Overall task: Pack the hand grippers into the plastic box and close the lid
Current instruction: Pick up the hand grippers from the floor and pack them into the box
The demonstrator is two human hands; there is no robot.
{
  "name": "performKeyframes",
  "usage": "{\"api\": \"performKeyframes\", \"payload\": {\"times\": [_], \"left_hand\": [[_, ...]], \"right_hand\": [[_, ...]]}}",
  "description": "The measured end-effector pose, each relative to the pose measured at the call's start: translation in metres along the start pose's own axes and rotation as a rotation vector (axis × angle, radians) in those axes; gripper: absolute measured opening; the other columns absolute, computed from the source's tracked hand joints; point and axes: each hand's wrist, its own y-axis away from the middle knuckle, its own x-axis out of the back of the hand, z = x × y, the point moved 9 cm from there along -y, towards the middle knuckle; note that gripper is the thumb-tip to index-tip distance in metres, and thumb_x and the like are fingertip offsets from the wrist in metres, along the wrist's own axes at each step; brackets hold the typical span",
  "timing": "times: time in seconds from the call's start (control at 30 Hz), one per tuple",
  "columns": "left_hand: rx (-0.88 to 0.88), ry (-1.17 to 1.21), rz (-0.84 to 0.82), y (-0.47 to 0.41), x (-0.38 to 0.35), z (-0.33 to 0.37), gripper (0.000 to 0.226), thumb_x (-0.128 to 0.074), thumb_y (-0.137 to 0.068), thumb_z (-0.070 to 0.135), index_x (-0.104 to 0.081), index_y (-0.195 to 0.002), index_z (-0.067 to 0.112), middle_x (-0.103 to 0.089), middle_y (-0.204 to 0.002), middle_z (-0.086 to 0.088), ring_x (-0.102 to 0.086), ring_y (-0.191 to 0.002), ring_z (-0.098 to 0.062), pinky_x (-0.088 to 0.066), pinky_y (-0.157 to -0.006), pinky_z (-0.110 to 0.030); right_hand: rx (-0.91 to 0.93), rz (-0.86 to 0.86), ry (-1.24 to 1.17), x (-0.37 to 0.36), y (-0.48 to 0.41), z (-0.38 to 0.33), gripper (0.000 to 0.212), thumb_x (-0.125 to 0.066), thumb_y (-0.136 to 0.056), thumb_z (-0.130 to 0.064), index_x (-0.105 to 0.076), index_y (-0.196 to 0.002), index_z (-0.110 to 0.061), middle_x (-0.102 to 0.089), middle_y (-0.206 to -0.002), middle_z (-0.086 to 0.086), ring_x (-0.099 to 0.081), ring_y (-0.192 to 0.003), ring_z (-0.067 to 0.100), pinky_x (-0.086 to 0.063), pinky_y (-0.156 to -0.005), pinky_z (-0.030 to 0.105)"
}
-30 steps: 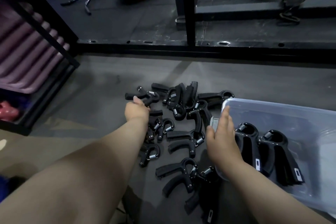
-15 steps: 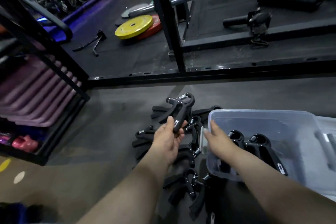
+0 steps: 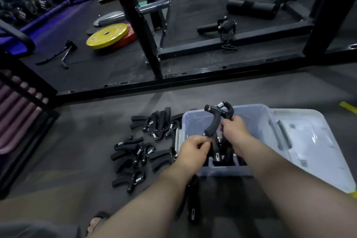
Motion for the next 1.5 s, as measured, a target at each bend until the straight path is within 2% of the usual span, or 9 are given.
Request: {"api": "performKeyframes", "payload": {"times": [0.13, 0.27, 0.33, 0.43, 0.67, 0.97, 1.13, 1.4, 1.5], "left_hand": [[-0.046, -0.459, 0.176, 0.001, 0.021, -0.007, 0.038, -0.05, -0.087, 0.005, -0.067, -0.118, 0.016, -0.057, -0.132, 0.001, -0.05, -0.125, -0.015, -0.031, -0.11, -0.02], [-0.082, -0.584, 0.155, -0.002, 0.02, -0.016, 0.051, -0.047, -0.088, 0.01, -0.05, -0.139, 0.016, -0.029, -0.157, 0.004, -0.021, -0.146, -0.014, -0.015, -0.12, -0.028], [-0.079, -0.601, 0.155, -0.007, 0.018, -0.019, 0.057, -0.044, -0.088, 0.006, -0.043, -0.144, 0.014, -0.021, -0.16, 0.003, -0.014, -0.148, -0.013, -0.01, -0.121, -0.027], [-0.039, -0.577, 0.162, -0.017, 0.019, -0.023, 0.063, -0.039, -0.09, 0.005, -0.03, -0.151, 0.015, -0.011, -0.163, 0.006, -0.006, -0.149, -0.009, -0.006, -0.121, -0.026], [-0.067, -0.665, 0.143, -0.028, 0.011, -0.03, 0.063, -0.031, -0.095, 0.001, -0.015, -0.155, 0.014, 0.012, -0.162, 0.011, 0.013, -0.148, -0.009, 0.003, -0.118, -0.024], [-0.133, -0.744, 0.171, -0.024, 0.009, -0.03, 0.064, -0.033, -0.092, 0.002, -0.016, -0.154, 0.01, 0.016, -0.162, 0.005, 0.017, -0.148, -0.013, 0.009, -0.117, -0.022], [-0.137, -0.747, 0.164, -0.023, 0.009, -0.029, 0.064, -0.033, -0.092, 0.002, -0.015, -0.154, 0.009, 0.015, -0.162, 0.003, 0.017, -0.148, -0.014, 0.009, -0.118, -0.024], [-0.132, -0.748, 0.154, -0.022, 0.008, -0.029, 0.065, -0.034, -0.092, 0.003, -0.014, -0.154, 0.009, 0.017, -0.162, 0.004, 0.018, -0.147, -0.013, 0.008, -0.118, -0.025], [-0.131, -0.749, 0.159, -0.023, 0.008, -0.028, 0.065, -0.034, -0.092, 0.003, -0.015, -0.154, 0.009, 0.016, -0.162, 0.004, 0.017, -0.148, -0.013, 0.007, -0.119, -0.026]], "right_hand": [[0.02, 0.039, 0.351, 0.055, -0.013, 0.022, 0.021, -0.046, -0.089, -0.02, -0.06, -0.099, -0.008, -0.065, -0.095, 0.018, -0.06, -0.082, 0.032, -0.049, -0.07, 0.035], [0.008, 0.018, 0.621, 0.067, -0.02, 0.041, 0.01, -0.051, -0.091, -0.01, -0.059, -0.088, -0.006, -0.064, -0.092, 0.015, -0.057, -0.082, 0.031, -0.043, -0.07, 0.03], [-0.023, 0.011, 0.737, 0.061, -0.029, 0.051, 0.016, -0.05, -0.091, -0.011, -0.064, -0.095, -0.003, -0.067, -0.103, 0.019, -0.06, -0.088, 0.033, -0.045, -0.069, 0.03], [-0.055, 0.069, 0.833, 0.054, -0.04, 0.059, 0.032, -0.048, -0.089, -0.014, -0.063, -0.115, -0.004, -0.059, -0.12, 0.021, -0.058, -0.109, 0.038, -0.049, -0.088, 0.035], [-0.123, 0.069, 0.83, 0.038, -0.052, 0.073, 0.04, -0.048, -0.094, -0.015, -0.053, -0.13, 0.0, -0.042, -0.137, 0.025, -0.048, -0.122, 0.042, -0.043, -0.1, 0.04], [-0.144, 0.092, 0.998, 0.038, -0.056, 0.084, 0.044, -0.047, -0.092, -0.017, -0.048, -0.136, -0.01, -0.031, -0.145, 0.019, -0.032, -0.132, 0.036, -0.034, -0.106, 0.04], [-0.167, 0.037, 1.019, 0.038, -0.053, 0.09, 0.043, -0.051, -0.086, -0.016, -0.053, -0.129, -0.012, -0.04, -0.141, 0.021, -0.036, -0.129, 0.037, -0.037, -0.102, 0.04], [-0.237, 0.035, 0.989, 0.04, -0.049, 0.091, 0.046, -0.05, -0.089, -0.016, -0.048, -0.135, -0.014, -0.035, -0.145, 0.022, -0.036, -0.13, 0.038, -0.037, -0.104, 0.043], [-0.215, -0.026, 0.904, 0.035, -0.052, 0.097, 0.043, -0.048, -0.085, -0.017, -0.053, -0.128, -0.014, -0.052, -0.136, 0.019, -0.051, -0.122, 0.036, -0.045, -0.096, 0.037]]}}
